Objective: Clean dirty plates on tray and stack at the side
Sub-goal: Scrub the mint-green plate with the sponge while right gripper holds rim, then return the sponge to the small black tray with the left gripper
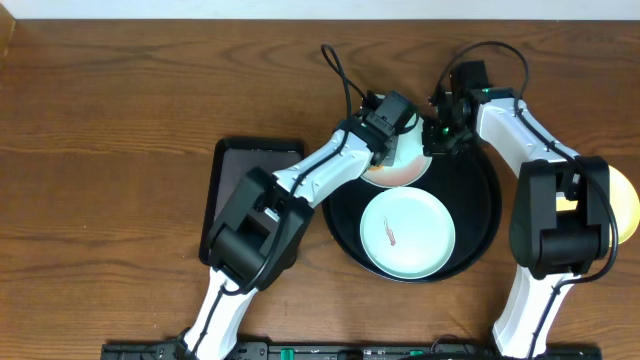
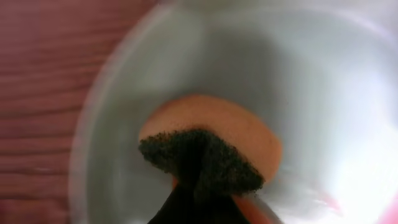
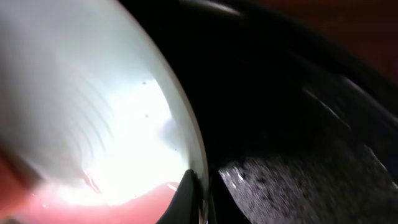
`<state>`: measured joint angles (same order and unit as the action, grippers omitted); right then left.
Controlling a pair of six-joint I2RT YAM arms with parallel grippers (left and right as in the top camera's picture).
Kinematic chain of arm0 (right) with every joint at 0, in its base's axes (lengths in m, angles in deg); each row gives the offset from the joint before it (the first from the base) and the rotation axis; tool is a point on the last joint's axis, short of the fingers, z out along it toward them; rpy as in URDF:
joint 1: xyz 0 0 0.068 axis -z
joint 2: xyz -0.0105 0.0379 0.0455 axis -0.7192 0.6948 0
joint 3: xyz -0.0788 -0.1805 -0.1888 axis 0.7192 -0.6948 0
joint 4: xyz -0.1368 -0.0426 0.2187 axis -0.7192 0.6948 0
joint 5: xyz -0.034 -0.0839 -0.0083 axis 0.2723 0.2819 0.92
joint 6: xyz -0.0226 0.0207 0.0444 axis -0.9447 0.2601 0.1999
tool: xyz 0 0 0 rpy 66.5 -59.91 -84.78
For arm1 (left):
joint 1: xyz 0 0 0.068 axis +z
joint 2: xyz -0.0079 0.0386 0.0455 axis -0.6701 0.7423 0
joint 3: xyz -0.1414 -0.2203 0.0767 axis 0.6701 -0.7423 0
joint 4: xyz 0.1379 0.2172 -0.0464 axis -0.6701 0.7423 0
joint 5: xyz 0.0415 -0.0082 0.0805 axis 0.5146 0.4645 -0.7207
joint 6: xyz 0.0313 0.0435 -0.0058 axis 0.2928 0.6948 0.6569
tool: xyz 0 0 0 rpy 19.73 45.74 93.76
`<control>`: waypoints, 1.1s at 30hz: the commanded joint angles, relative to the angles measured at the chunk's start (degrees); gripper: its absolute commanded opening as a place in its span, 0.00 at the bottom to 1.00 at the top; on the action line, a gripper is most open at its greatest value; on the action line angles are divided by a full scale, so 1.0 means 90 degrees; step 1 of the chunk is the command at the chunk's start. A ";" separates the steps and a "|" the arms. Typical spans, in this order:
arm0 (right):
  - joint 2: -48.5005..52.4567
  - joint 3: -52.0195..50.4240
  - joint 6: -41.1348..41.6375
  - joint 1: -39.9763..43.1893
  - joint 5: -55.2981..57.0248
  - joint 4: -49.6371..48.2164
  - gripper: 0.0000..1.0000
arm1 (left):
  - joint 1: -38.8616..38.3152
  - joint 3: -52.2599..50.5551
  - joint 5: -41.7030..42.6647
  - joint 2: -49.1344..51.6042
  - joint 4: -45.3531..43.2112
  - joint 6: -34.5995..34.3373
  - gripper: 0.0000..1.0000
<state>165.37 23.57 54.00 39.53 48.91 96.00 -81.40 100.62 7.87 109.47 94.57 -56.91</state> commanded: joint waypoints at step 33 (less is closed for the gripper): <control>-0.0177 -0.0151 -0.0663 0.0029 0.0294 -0.0109 0.01 | 0.1792 -0.0289 0.0702 -0.2348 0.3194 -0.0012 0.07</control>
<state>164.29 23.33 50.66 39.42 49.96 95.78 -67.61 100.35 11.50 88.14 121.60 -56.30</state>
